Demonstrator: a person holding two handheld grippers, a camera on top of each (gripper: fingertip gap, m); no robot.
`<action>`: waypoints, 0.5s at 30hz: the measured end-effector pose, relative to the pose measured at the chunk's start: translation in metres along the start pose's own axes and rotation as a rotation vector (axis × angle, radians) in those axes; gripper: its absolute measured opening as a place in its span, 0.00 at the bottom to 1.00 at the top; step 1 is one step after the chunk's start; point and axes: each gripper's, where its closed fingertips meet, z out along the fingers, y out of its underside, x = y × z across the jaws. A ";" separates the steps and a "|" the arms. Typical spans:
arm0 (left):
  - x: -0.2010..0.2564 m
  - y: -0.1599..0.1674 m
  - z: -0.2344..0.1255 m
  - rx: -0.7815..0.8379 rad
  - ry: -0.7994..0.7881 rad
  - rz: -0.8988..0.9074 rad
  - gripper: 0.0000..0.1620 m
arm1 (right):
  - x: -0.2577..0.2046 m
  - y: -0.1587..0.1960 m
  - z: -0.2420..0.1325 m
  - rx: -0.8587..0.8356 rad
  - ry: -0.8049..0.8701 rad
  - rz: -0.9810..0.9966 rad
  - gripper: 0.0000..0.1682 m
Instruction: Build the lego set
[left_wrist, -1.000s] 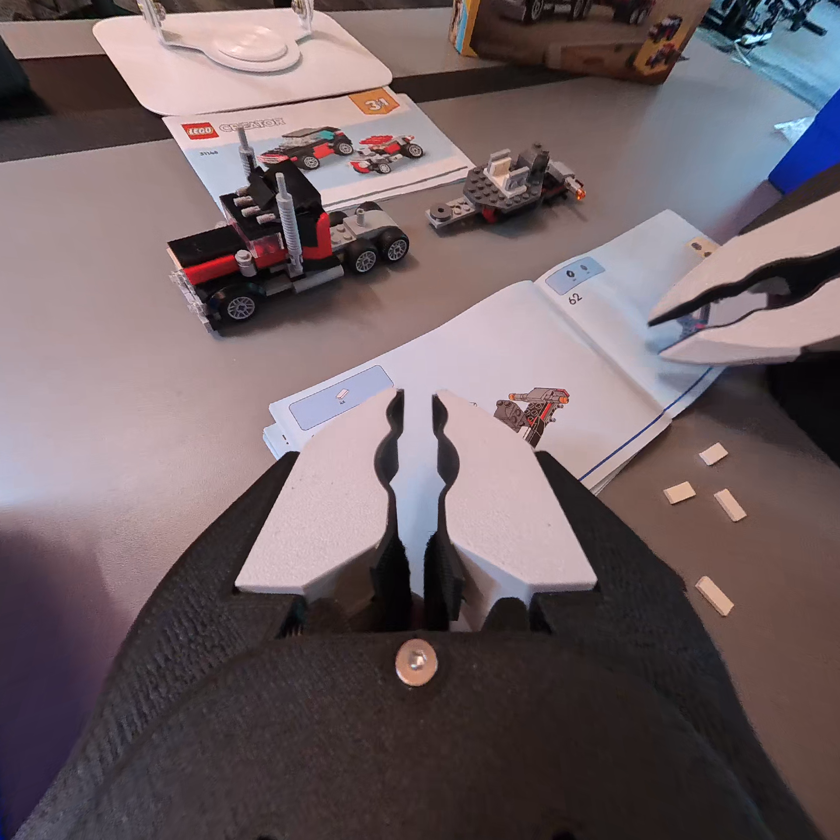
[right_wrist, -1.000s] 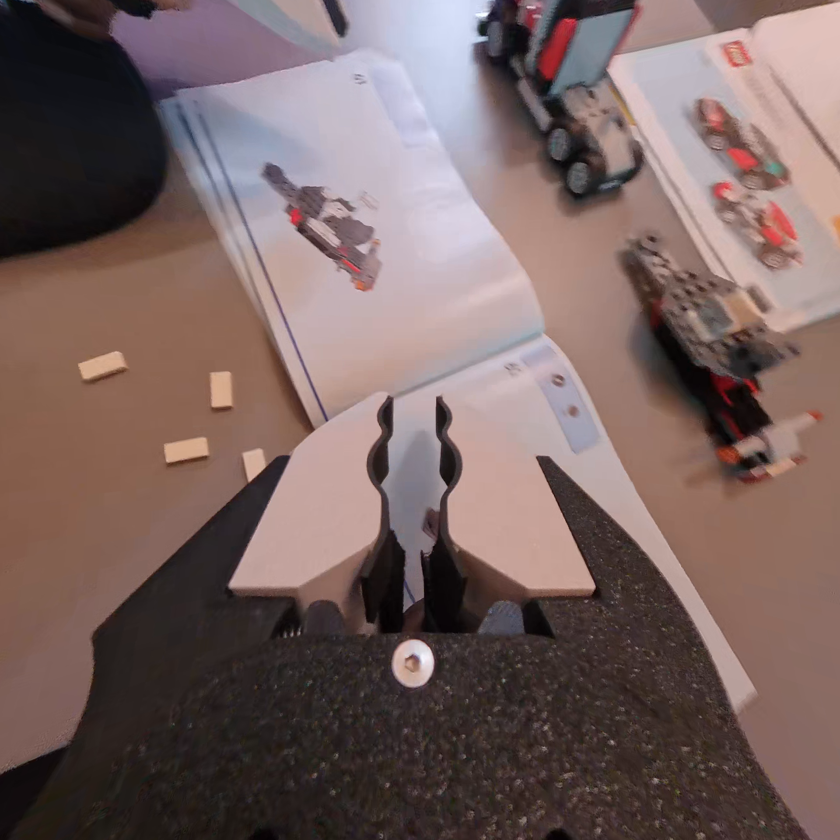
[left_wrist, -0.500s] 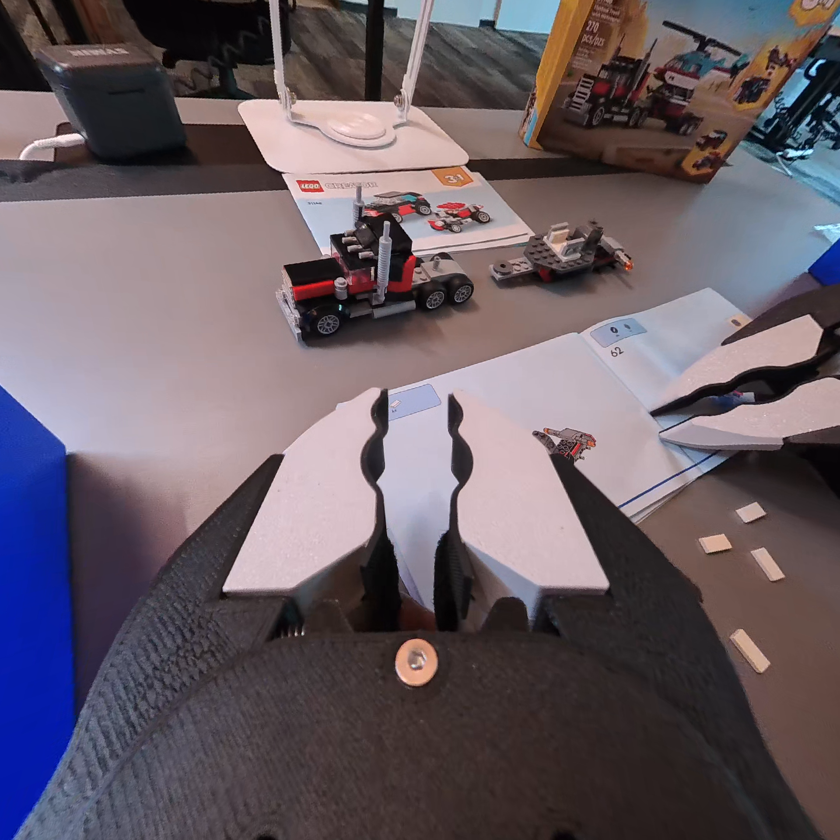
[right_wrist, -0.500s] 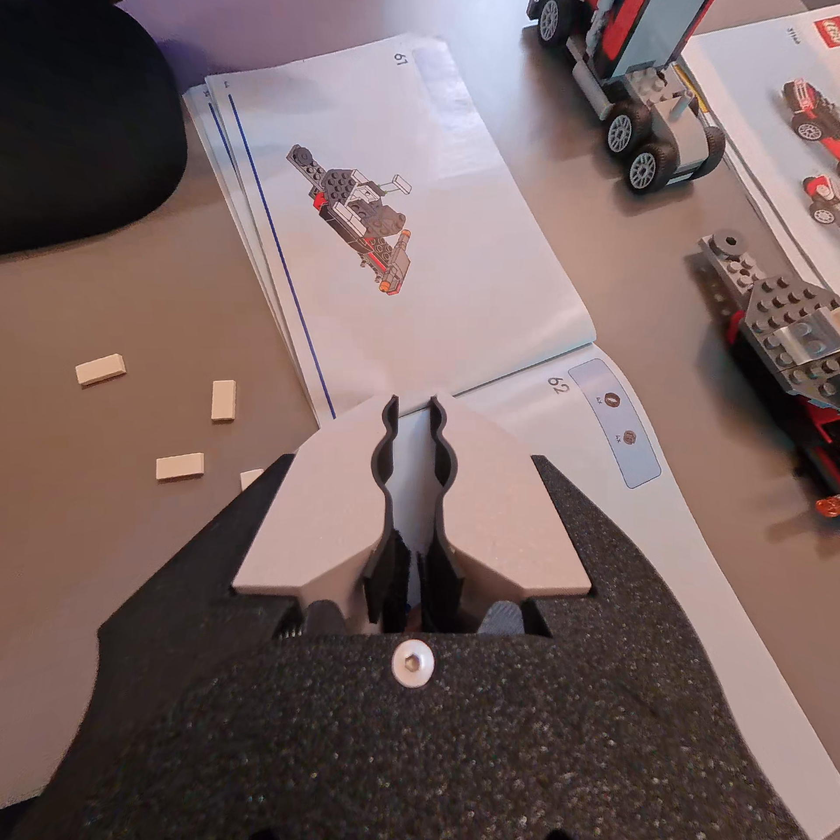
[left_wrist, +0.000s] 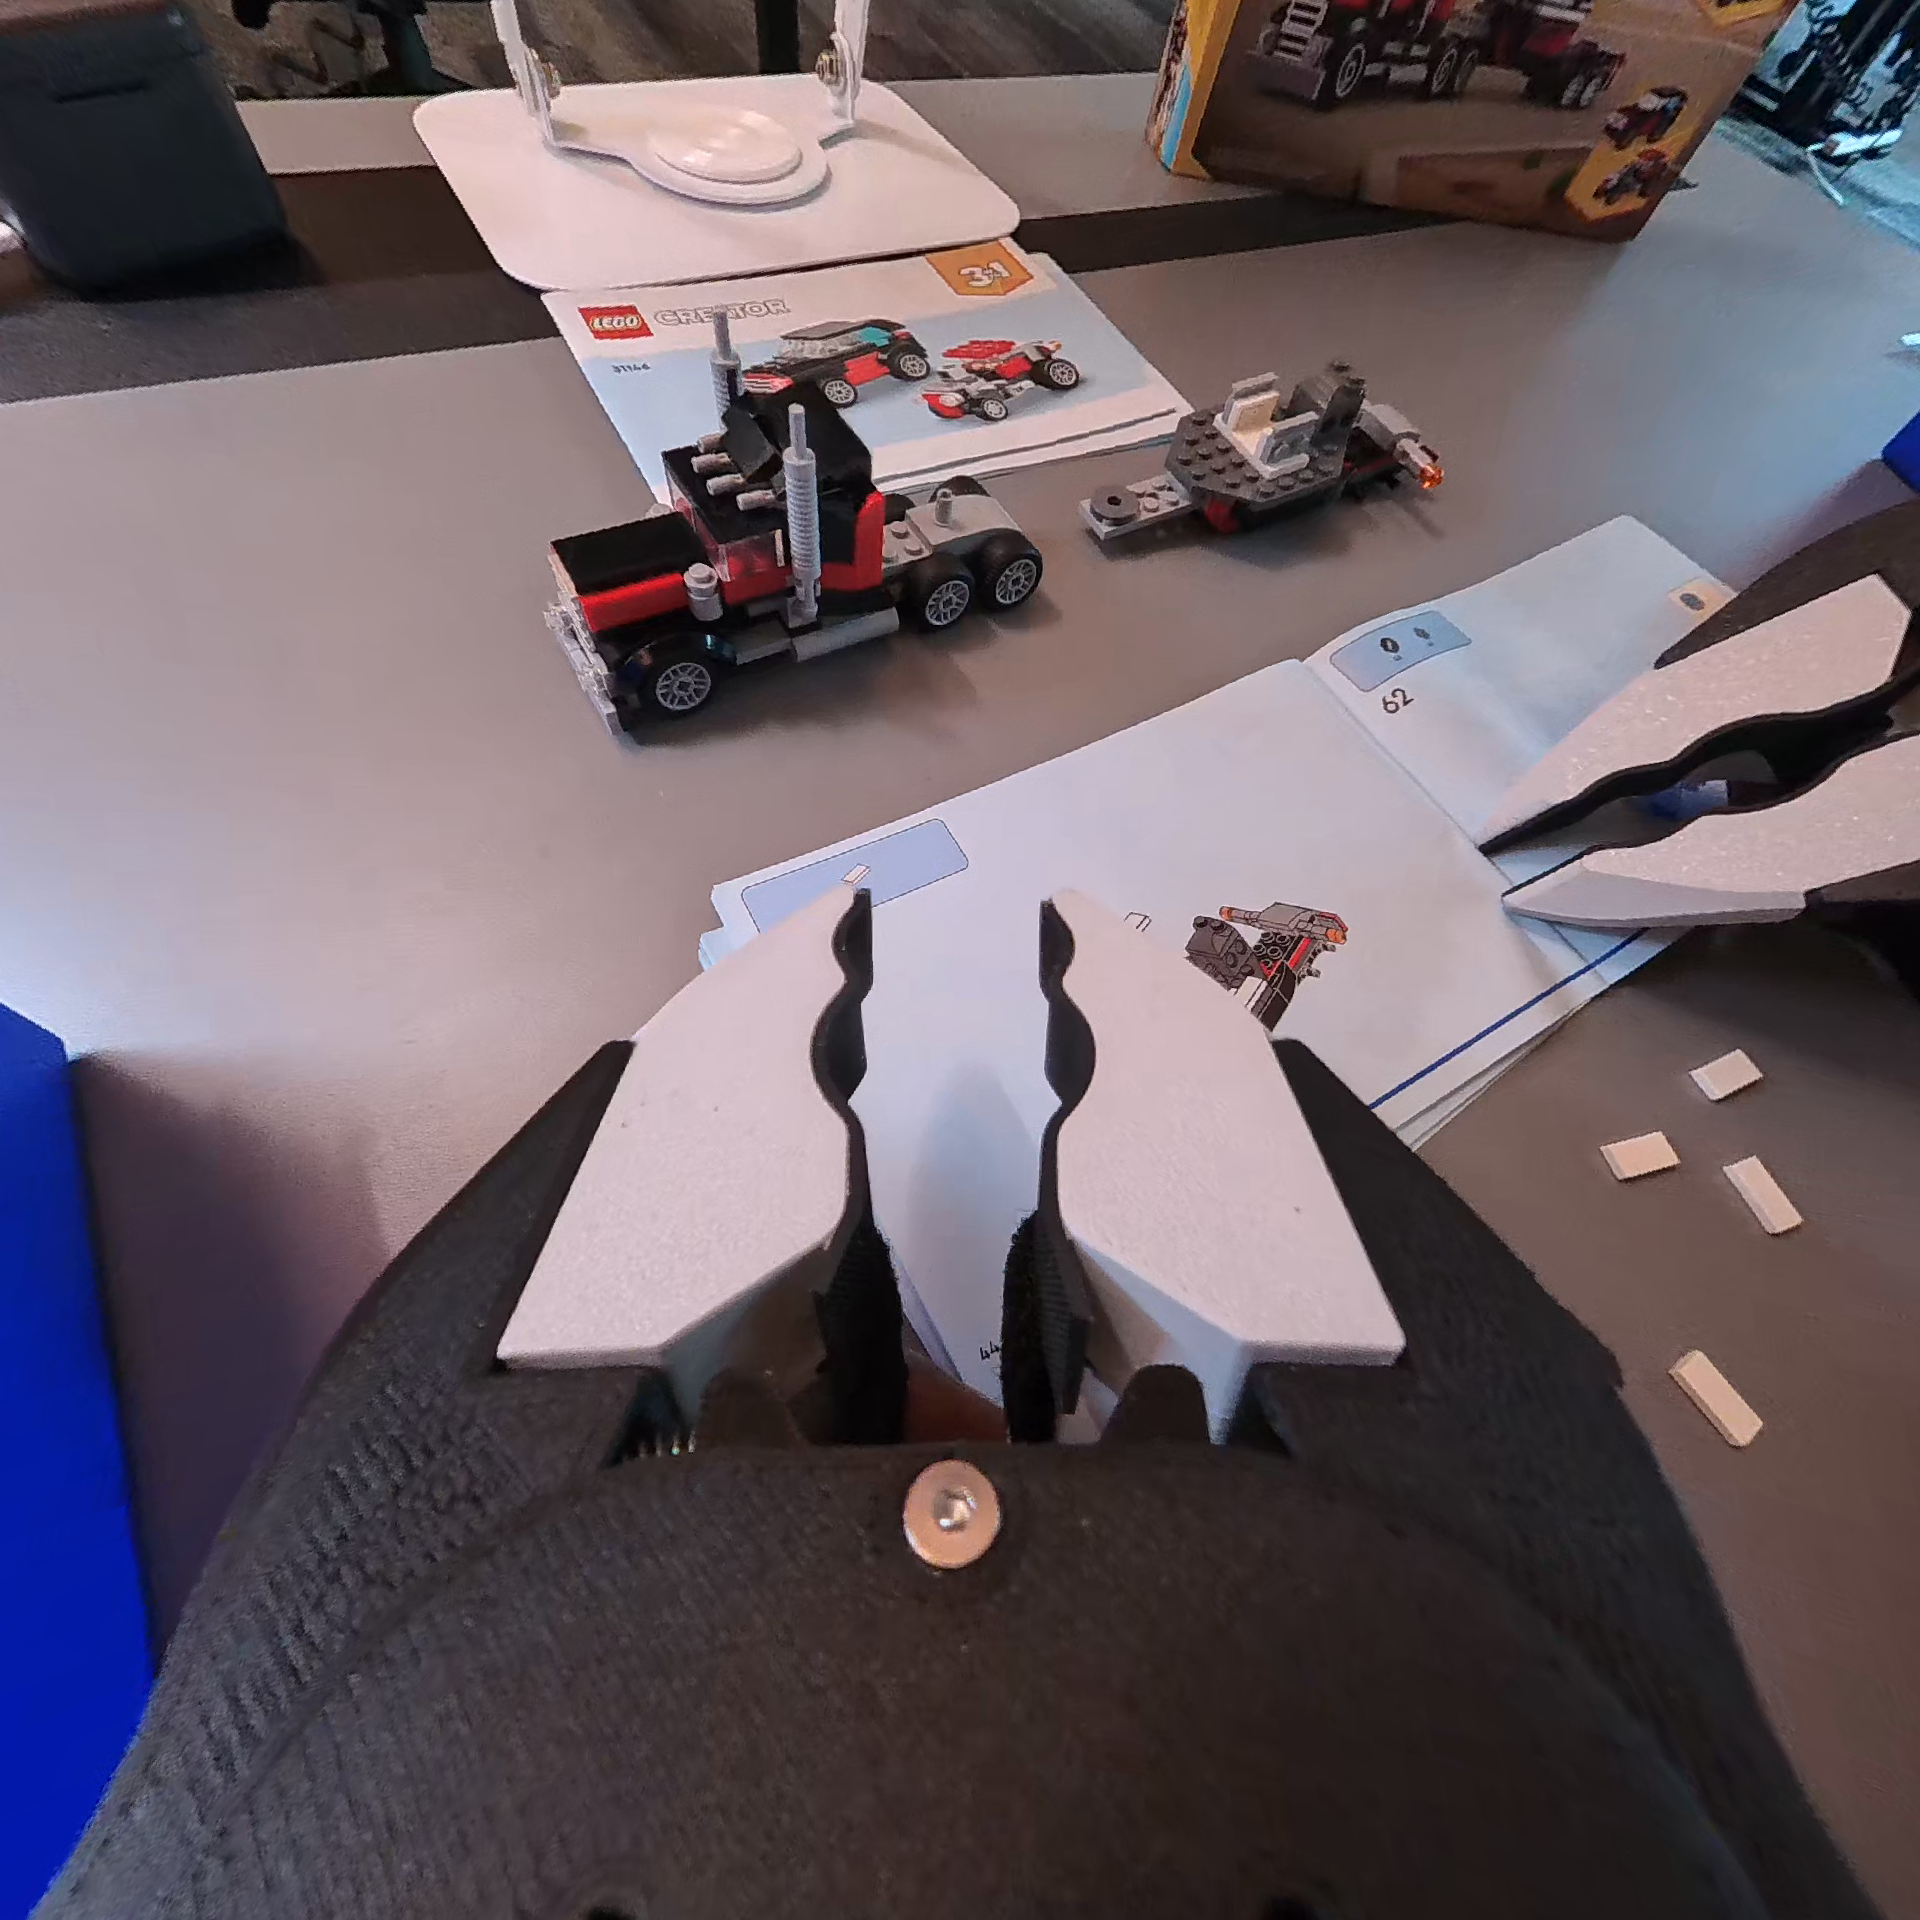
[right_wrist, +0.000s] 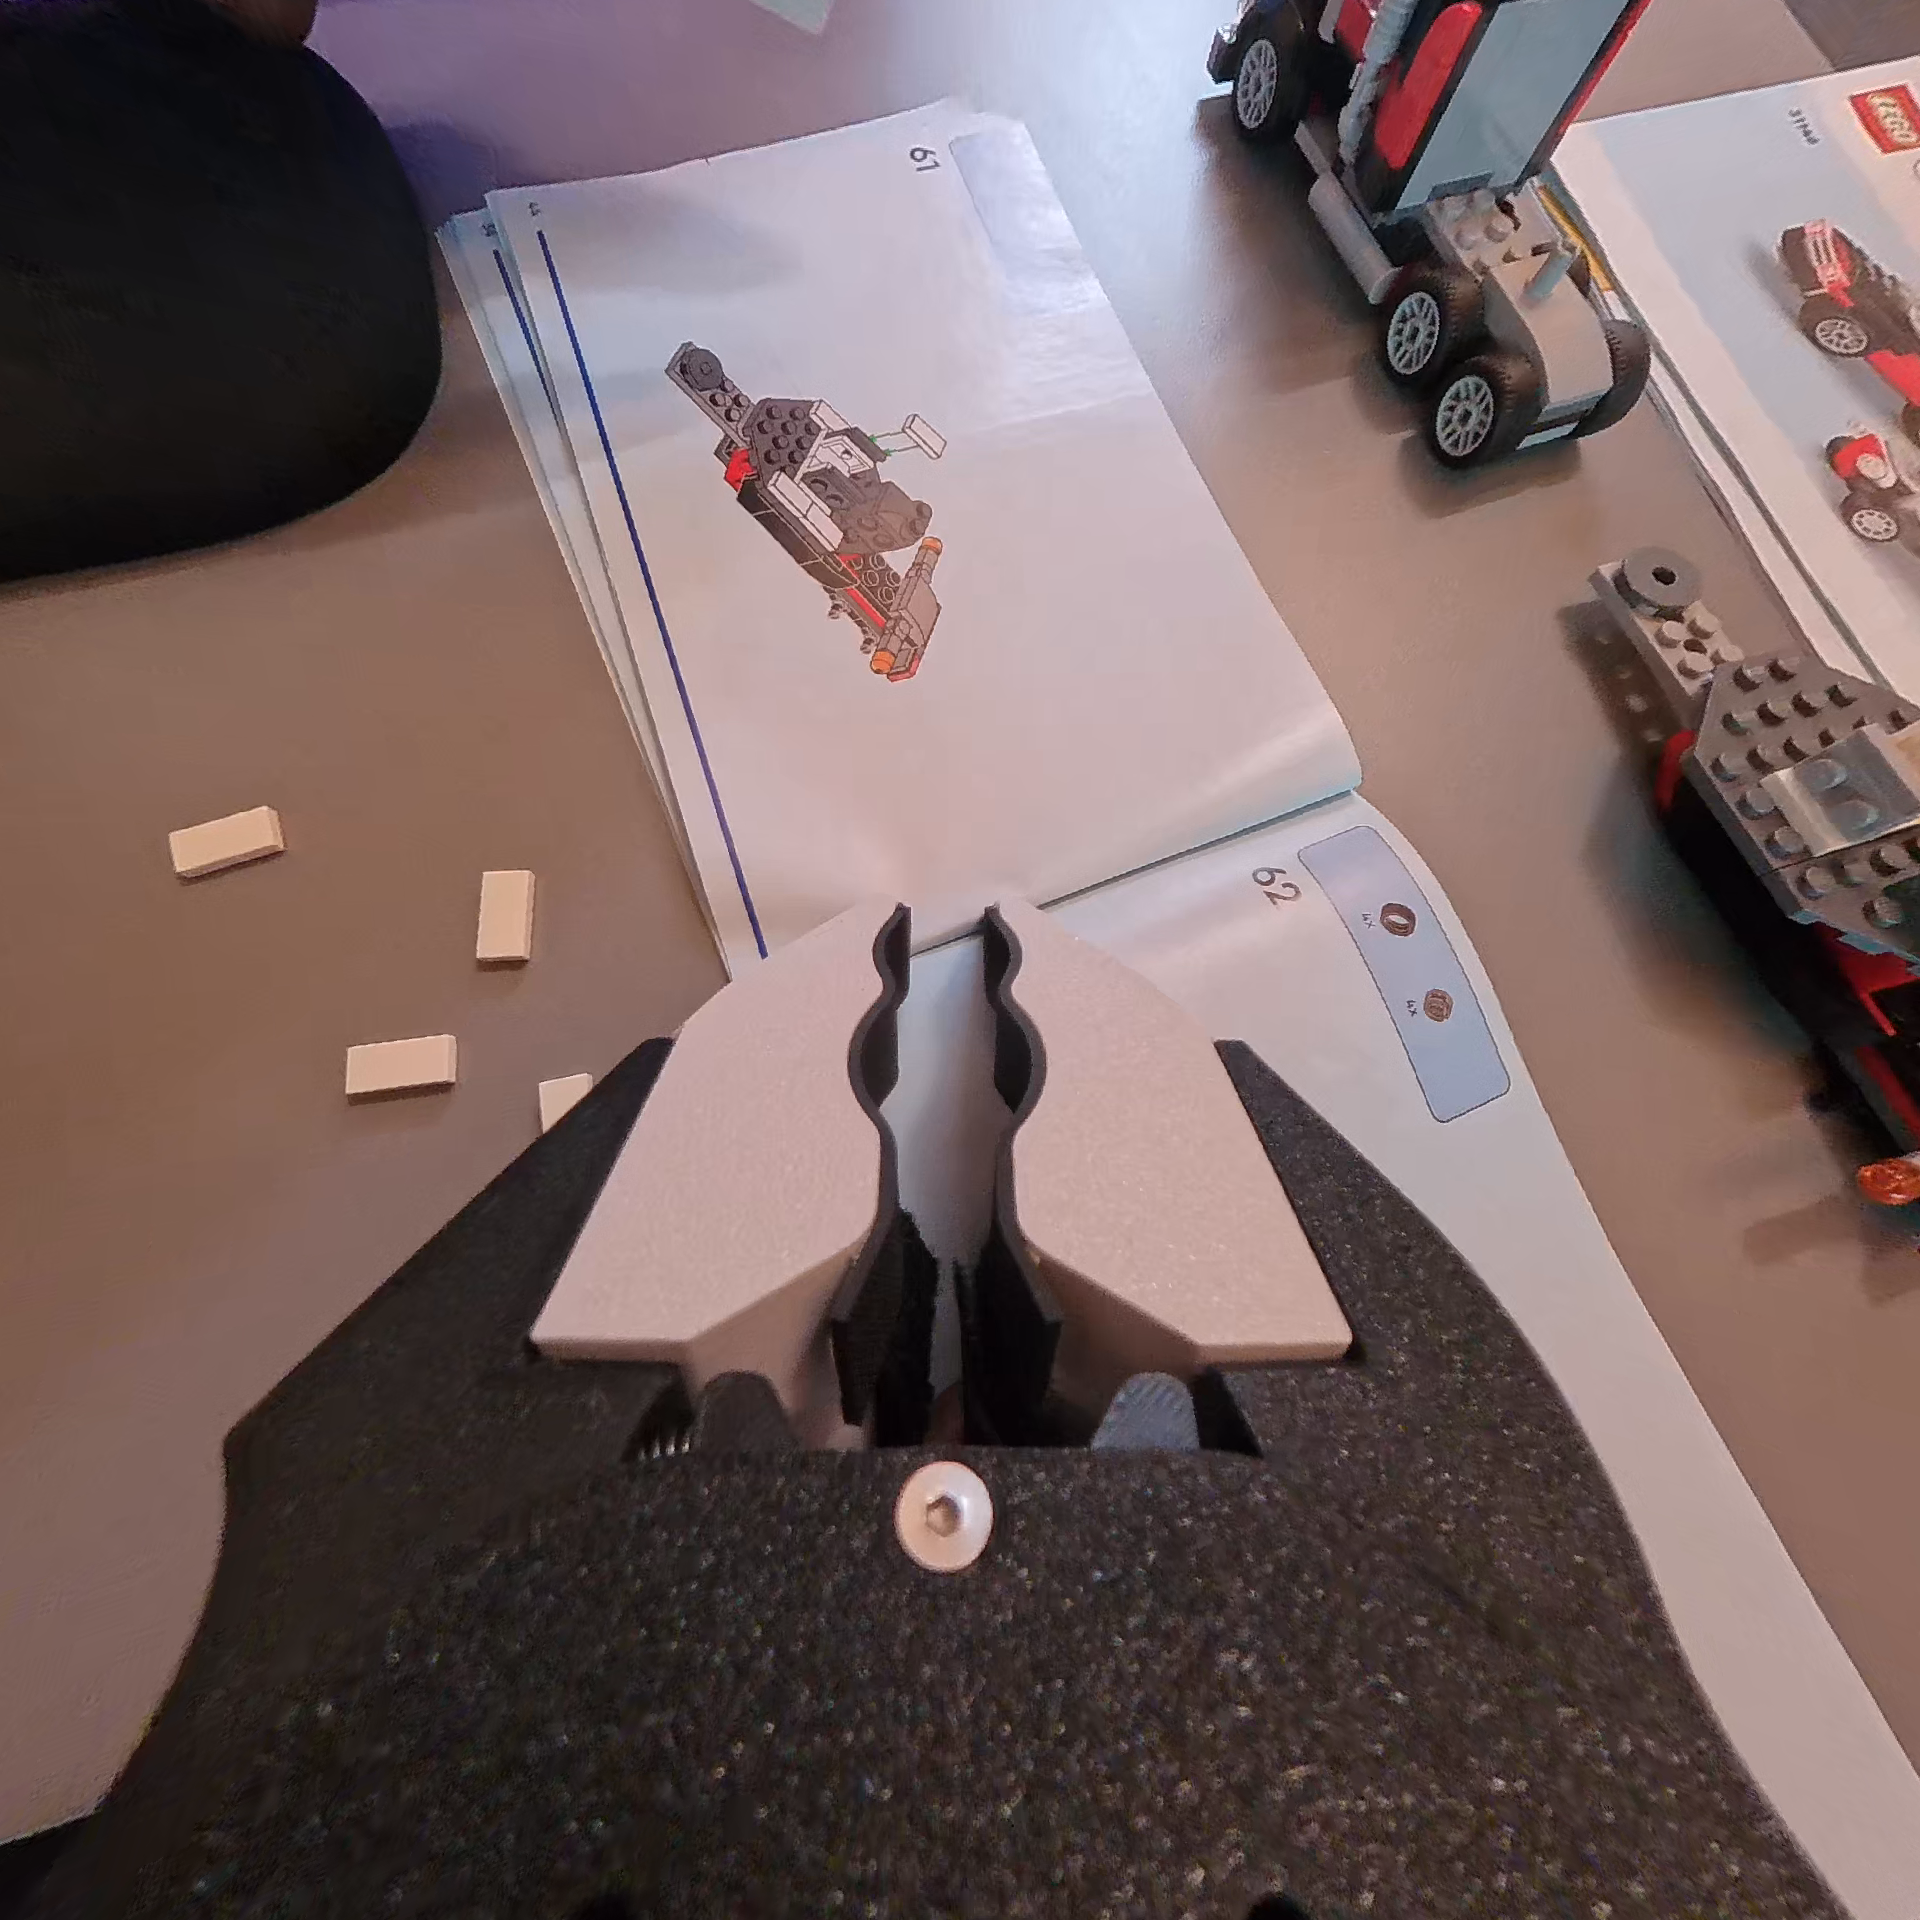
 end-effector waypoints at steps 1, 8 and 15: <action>0.000 0.000 0.000 0.000 -0.002 0.003 0.19 | 0.001 -0.001 -0.001 0.003 0.013 -0.005 0.10; 0.003 0.003 0.002 -0.026 0.023 0.004 0.19 | 0.014 -0.026 -0.028 0.076 -0.042 0.057 0.25; 0.009 0.009 0.005 -0.071 0.048 0.041 0.20 | 0.104 -0.043 -0.052 -0.106 0.076 -0.077 0.34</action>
